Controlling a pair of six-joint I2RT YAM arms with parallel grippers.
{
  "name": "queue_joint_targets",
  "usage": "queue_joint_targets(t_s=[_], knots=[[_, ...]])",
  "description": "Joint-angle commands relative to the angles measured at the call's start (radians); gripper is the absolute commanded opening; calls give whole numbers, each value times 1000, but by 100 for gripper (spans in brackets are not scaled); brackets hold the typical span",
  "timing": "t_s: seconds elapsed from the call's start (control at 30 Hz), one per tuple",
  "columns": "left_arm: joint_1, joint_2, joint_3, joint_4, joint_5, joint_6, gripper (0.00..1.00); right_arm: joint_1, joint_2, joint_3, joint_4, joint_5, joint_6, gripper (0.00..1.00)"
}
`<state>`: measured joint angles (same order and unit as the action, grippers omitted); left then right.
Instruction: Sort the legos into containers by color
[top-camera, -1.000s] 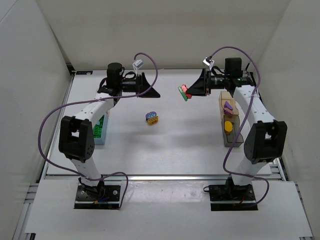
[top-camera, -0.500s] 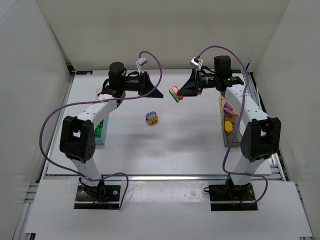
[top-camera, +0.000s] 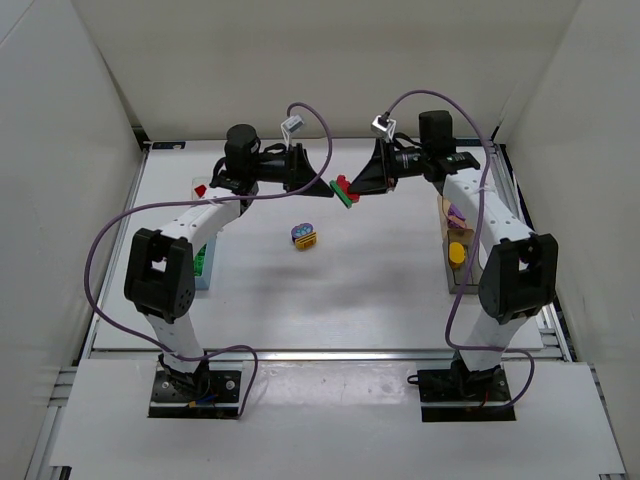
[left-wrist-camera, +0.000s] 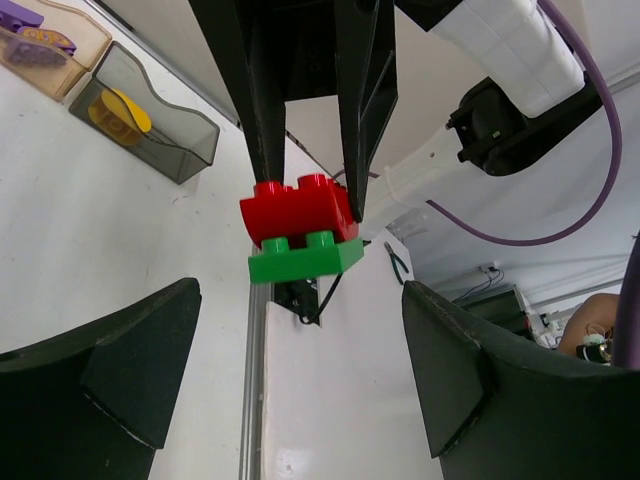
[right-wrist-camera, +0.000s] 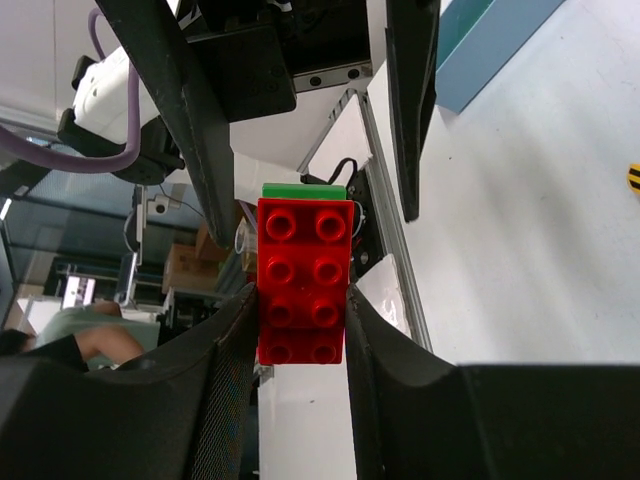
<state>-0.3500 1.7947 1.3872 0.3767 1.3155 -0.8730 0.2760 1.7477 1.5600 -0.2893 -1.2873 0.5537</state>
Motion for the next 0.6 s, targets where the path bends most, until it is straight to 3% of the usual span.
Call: queue_joint_targets(t_s=[0.0, 0.27, 0.57], knots=[[-6, -15, 36, 34, 19, -6, 91, 12, 9, 55, 4, -30, -31, 0], [-9, -8, 44, 50, 24, -18, 88, 26, 10, 57, -7, -26, -44, 0], [-12, 6, 56, 56, 27, -24, 74, 34, 21, 69, -7, -17, -49, 0]])
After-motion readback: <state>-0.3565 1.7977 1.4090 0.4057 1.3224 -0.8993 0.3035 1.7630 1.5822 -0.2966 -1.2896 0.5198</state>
